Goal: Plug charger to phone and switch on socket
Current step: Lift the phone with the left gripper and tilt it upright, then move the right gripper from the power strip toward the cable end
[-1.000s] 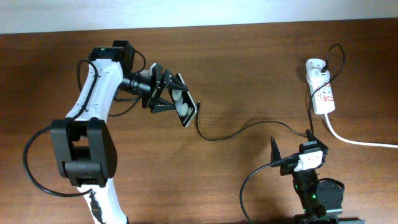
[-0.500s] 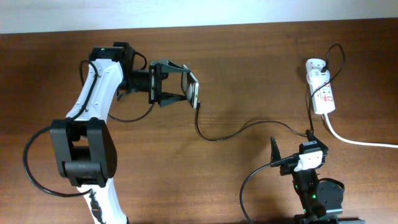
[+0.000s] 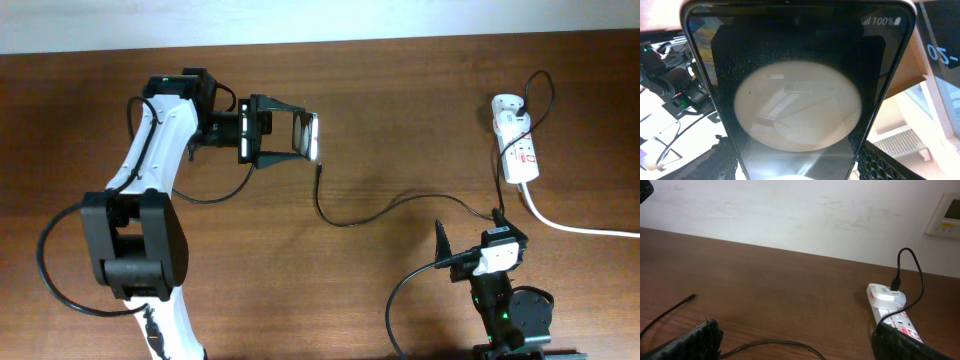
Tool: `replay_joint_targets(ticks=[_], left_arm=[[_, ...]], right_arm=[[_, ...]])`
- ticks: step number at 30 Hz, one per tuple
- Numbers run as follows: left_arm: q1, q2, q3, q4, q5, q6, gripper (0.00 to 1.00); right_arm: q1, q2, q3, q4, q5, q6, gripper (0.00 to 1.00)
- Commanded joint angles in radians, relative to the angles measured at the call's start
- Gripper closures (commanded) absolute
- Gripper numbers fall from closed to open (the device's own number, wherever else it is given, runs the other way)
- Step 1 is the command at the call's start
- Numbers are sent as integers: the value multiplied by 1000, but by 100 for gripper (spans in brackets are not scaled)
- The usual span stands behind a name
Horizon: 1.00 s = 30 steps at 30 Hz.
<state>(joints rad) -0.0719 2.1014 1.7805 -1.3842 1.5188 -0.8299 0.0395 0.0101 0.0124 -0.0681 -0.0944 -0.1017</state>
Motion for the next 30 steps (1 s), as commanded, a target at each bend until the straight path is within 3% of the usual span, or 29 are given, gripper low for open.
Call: replay_joint_targets(ticks=[1,11,30], left_arm=[[29,-37,29,-3,55,-73,100],[65,-37,29,74,53,-97,100],[64,-37,29,74,30,-97,100]], right_arm=[[6,-6,-7,-3,2,5,1],[6,-6,-7,-3,2,5,1],[6,-6,-7,-3,2,5,1]])
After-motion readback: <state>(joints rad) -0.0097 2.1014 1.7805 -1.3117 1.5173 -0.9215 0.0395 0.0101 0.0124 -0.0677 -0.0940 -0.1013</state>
